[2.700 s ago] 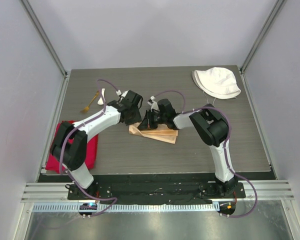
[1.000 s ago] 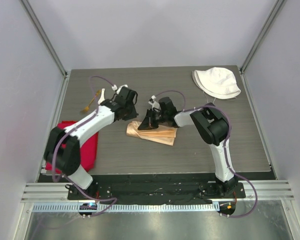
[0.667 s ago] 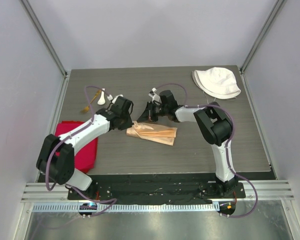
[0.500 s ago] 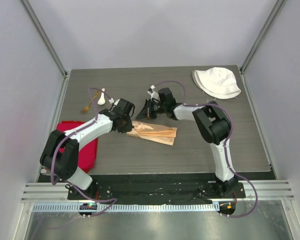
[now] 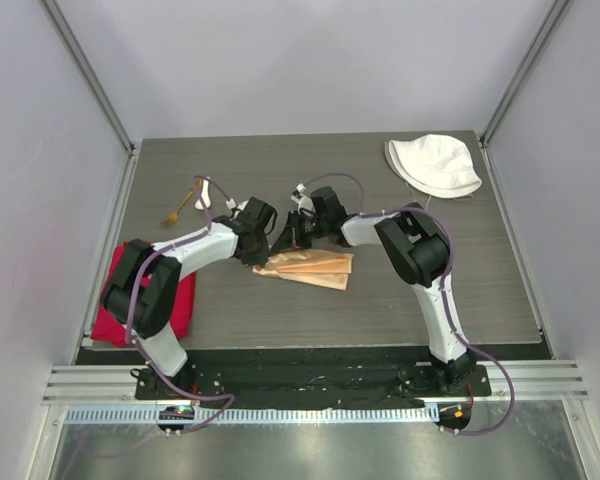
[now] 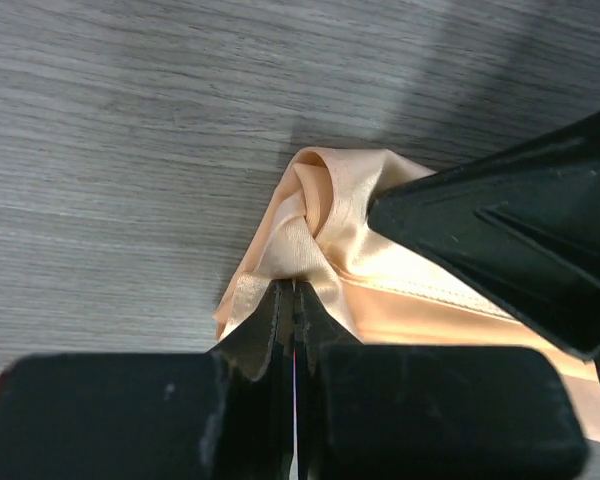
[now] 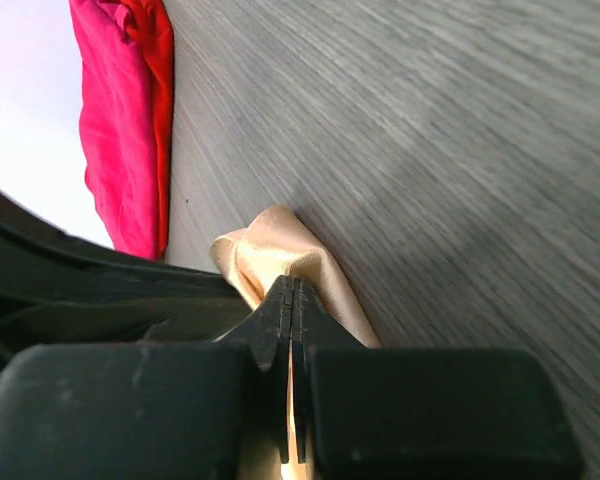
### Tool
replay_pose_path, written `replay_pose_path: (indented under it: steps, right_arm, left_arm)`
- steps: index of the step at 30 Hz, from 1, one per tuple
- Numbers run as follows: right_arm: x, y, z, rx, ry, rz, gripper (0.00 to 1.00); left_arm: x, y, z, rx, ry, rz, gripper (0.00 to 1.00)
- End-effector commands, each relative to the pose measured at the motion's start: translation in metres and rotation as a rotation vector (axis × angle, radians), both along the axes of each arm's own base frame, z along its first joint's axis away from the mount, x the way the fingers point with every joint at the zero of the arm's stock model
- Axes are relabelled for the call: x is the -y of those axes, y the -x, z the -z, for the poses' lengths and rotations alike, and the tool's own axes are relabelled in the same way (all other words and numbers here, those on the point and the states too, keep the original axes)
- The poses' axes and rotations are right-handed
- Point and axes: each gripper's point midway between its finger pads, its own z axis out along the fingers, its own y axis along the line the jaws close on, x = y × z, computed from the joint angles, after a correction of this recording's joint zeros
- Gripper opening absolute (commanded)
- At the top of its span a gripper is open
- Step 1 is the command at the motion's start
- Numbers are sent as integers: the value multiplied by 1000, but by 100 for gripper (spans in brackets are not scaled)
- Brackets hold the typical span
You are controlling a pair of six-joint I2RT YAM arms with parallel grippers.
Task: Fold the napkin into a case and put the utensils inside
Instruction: Stuff the top corner of the smaller-rectangle-folded napkin into the folded napkin.
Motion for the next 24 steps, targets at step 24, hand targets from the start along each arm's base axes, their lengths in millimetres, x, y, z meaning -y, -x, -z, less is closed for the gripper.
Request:
replay_pose_path:
  steps: [24]
  right_arm:
    - [2,19,-26,104,62,-20,1]
  left_arm:
    - [-13,7,-36,183,88,-54,13]
